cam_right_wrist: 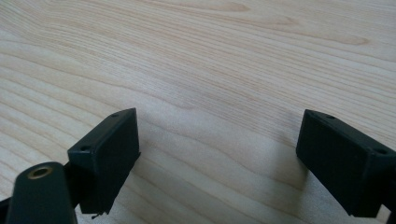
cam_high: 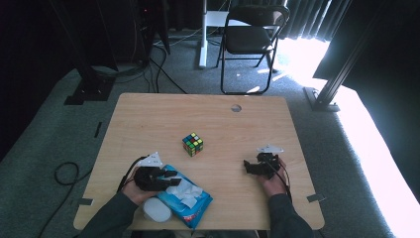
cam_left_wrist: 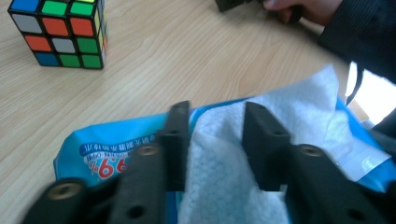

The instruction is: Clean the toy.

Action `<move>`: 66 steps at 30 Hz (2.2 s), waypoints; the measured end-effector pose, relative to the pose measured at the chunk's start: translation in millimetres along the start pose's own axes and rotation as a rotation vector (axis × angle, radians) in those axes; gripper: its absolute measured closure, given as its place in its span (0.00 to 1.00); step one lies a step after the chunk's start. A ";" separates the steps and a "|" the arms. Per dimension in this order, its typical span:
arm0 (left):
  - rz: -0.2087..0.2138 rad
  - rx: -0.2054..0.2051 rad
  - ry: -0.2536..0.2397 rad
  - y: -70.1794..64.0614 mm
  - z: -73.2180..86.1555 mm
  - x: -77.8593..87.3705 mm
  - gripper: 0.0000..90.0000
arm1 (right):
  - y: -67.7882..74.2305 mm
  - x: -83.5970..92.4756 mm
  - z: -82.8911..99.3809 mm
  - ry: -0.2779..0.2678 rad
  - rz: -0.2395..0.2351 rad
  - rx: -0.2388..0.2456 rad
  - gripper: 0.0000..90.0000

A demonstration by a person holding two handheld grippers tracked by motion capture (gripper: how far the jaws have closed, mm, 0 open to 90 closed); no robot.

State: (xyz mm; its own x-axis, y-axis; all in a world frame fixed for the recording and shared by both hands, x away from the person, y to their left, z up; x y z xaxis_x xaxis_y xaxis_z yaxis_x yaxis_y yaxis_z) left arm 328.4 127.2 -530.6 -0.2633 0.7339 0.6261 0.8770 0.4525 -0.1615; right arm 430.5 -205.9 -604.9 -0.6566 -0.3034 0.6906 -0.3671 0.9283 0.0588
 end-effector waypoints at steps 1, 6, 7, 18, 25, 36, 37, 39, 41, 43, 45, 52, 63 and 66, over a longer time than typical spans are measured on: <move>-0.009 -0.008 0.000 -0.4 0.0 0.2 0.76 | 0.0 0.0 0.0 0.000 0.000 0.000 0.14; 0.000 -0.049 -0.018 -5.0 -3.5 5.2 0.96 | 0.0 0.0 0.0 0.000 0.000 0.000 0.14; -0.001 -0.055 -0.018 -4.9 -3.7 5.6 0.97 | 0.0 0.0 0.0 0.000 0.000 0.000 0.14; -0.080 -0.011 -0.072 11.9 -6.2 13.1 0.98 | 0.0 0.0 0.0 0.000 0.000 0.000 0.14; -0.138 0.041 -0.163 26.3 -15.9 27.7 0.99 | 0.0 0.0 0.0 0.000 0.000 0.000 0.14; -0.204 0.100 -0.217 49.6 -17.7 46.2 0.99 | 0.0 0.0 0.0 0.000 0.000 0.000 0.14; -0.212 0.102 -0.219 51.2 -18.8 46.5 0.99 | 0.0 0.0 0.0 0.000 0.000 0.000 0.14; -0.221 0.104 -0.220 54.8 -21.0 47.3 0.99 | 0.0 0.0 0.0 0.000 0.000 0.001 0.14; -0.229 0.113 -0.222 58.9 -22.8 48.6 0.99 | 0.0 0.0 0.0 0.000 0.000 0.000 0.14; -0.245 0.124 -0.223 63.5 -23.1 50.1 0.99 | 0.0 0.0 0.0 0.000 0.000 0.001 0.14; -0.254 0.130 -0.226 66.0 -22.5 51.1 0.99 | 0.0 0.0 0.0 0.000 0.000 0.000 0.14; -0.294 0.188 -0.263 77.0 -20.5 64.4 0.99 | 0.0 0.0 0.0 0.000 0.000 0.000 0.14; -0.310 0.183 -0.249 72.7 -20.1 61.9 0.98 | 0.0 0.0 0.0 0.000 0.000 0.000 0.14; -0.276 0.162 -0.231 62.0 -18.8 53.6 0.98 | 0.0 0.0 0.0 0.000 0.000 0.000 0.14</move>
State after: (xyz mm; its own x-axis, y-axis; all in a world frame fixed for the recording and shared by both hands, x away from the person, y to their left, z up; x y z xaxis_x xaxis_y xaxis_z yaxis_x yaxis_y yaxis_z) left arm 376.2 185.0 -492.8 -0.5801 0.6597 0.4778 0.6907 0.7093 -0.1408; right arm 430.5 -205.9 -604.9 -0.6566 -0.3034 0.6905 -0.3672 0.9283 0.0587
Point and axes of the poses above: each handheld gripper's, and its own axes: x roughly backward along the jaws, z roughly out of its underside, y roughly to its left, the point moved 8 cm from there along -x, roughly forward along the jaws, and after that the axes turned 4 degrees about -x, right-handed, at the moved point
